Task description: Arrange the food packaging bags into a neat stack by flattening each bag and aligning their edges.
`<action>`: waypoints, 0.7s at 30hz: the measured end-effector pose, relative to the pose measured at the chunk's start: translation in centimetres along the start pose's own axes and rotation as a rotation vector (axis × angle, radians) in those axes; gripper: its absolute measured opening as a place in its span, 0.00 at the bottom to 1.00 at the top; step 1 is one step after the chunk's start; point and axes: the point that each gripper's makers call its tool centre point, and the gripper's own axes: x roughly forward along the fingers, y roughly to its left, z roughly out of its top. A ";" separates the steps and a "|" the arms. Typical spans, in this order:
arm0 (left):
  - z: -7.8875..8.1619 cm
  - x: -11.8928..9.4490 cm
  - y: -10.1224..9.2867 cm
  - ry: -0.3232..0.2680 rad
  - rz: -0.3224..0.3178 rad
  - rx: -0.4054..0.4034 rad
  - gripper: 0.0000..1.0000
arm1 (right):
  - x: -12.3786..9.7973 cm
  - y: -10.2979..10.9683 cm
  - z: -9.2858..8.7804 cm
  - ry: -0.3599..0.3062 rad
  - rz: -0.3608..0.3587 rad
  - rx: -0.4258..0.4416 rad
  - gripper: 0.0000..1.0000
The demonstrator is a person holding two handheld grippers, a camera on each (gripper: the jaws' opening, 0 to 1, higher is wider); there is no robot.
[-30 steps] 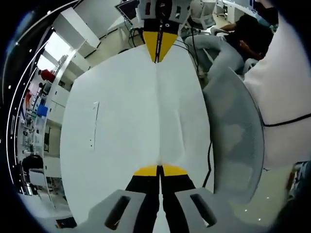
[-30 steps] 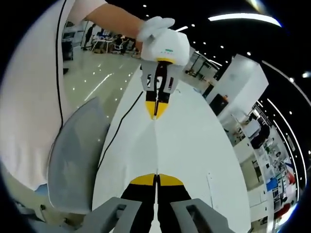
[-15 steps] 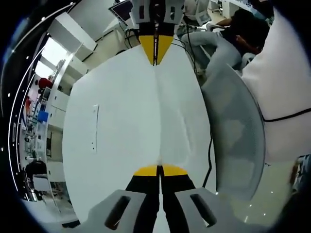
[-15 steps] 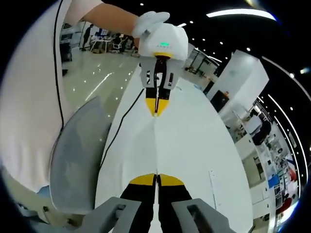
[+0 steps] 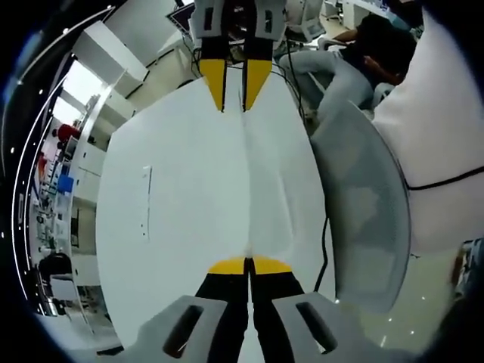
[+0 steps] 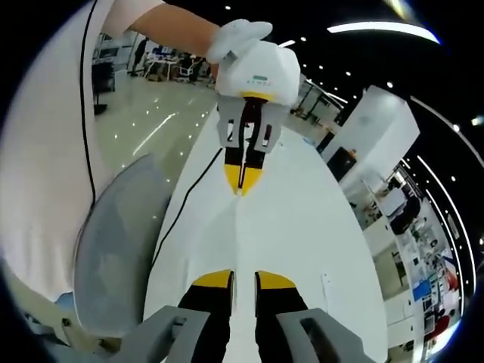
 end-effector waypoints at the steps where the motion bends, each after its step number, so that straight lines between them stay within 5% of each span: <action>1: 0.0 0.0 0.0 0.001 -0.001 0.000 0.00 | 0.0 0.0 0.1 -0.001 -0.001 0.001 0.07; 21: 0.8 0.1 0.0 -0.003 -0.009 -0.004 0.00 | 3.1 0.8 4.4 -0.064 0.026 -0.020 0.06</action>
